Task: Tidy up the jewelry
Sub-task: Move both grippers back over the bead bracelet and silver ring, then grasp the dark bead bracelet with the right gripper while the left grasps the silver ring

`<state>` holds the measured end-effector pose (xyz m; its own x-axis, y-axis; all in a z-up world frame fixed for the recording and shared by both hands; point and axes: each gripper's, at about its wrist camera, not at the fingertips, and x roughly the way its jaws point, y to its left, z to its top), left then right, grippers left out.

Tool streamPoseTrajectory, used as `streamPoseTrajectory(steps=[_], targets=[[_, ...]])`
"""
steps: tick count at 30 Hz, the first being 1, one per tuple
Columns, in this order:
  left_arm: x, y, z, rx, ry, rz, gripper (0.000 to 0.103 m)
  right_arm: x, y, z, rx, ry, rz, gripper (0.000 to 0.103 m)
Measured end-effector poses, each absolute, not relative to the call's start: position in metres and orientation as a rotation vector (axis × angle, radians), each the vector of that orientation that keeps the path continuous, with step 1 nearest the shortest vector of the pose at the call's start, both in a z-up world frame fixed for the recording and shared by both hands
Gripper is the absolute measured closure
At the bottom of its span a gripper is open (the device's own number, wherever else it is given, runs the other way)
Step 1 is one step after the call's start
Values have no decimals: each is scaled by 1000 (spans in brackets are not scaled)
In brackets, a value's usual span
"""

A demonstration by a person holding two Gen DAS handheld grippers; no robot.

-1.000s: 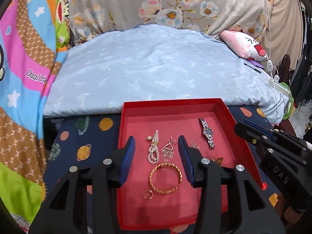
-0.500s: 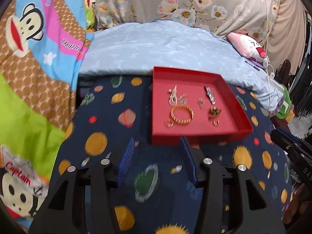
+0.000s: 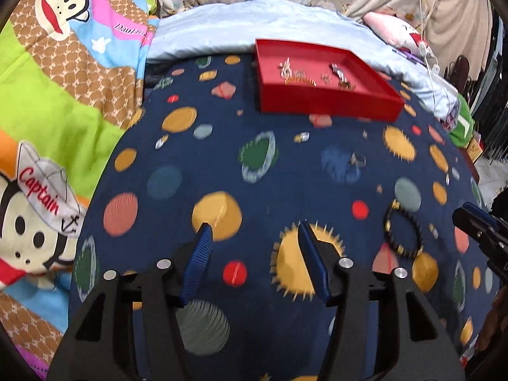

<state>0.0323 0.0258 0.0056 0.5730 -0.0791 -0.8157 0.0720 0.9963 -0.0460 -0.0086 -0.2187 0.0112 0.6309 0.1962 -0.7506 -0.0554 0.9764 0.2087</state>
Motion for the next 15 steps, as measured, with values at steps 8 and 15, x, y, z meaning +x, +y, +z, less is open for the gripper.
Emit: streamPoseTrajectory(steps=[8, 15], targets=[[15, 31, -9, -44, 984, -90, 49, -10, -206, -7, 146, 909, 131, 64], [4, 46, -13, -47, 994, -68, 49, 0, -197, -19, 139, 928, 135, 64]])
